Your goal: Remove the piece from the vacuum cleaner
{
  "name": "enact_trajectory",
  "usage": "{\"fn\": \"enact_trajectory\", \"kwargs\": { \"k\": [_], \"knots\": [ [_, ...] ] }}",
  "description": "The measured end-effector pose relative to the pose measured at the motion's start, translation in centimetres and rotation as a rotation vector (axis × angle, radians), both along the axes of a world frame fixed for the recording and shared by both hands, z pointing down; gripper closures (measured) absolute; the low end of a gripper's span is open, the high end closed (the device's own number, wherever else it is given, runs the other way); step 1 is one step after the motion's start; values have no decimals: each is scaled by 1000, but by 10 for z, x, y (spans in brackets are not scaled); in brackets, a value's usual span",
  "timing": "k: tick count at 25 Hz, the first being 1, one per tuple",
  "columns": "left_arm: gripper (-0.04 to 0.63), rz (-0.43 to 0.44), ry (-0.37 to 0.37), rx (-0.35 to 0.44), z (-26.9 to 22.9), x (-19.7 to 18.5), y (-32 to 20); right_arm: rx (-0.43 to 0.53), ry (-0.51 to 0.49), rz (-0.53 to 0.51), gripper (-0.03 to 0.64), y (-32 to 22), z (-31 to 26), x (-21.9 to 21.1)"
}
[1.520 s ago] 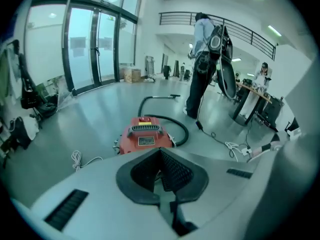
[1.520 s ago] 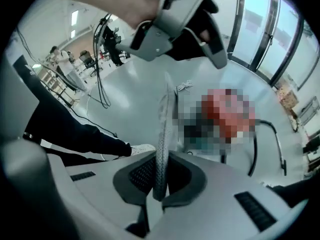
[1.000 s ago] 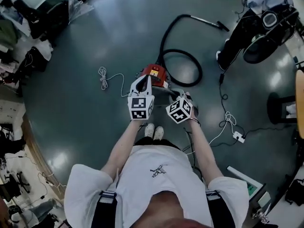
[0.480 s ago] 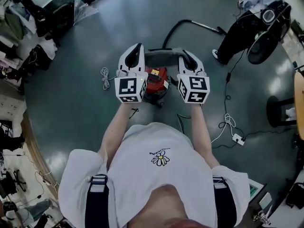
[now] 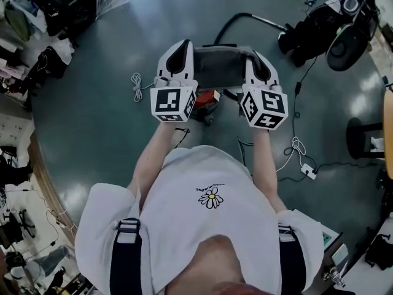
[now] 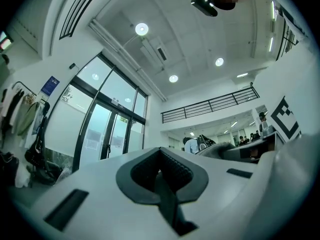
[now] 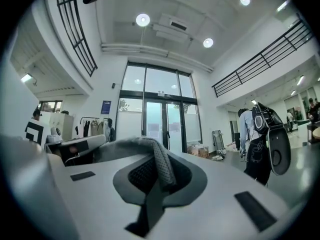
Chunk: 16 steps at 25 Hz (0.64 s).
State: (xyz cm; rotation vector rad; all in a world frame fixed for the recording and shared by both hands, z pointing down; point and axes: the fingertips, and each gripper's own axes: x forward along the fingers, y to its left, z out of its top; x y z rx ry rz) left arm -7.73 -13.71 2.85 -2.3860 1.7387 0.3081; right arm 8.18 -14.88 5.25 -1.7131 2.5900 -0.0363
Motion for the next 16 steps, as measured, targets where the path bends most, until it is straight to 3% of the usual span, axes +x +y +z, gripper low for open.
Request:
{"fn": "enact_trajectory", "kwargs": {
  "k": [6,16],
  "knots": [
    [591,-5,-6,-20,5,-10,9,0,-1,-11,594,9,2,-11],
    [591,-25,-16,-23,13,1,-6,4,1,10,594,-3,11,7]
  ]
}}
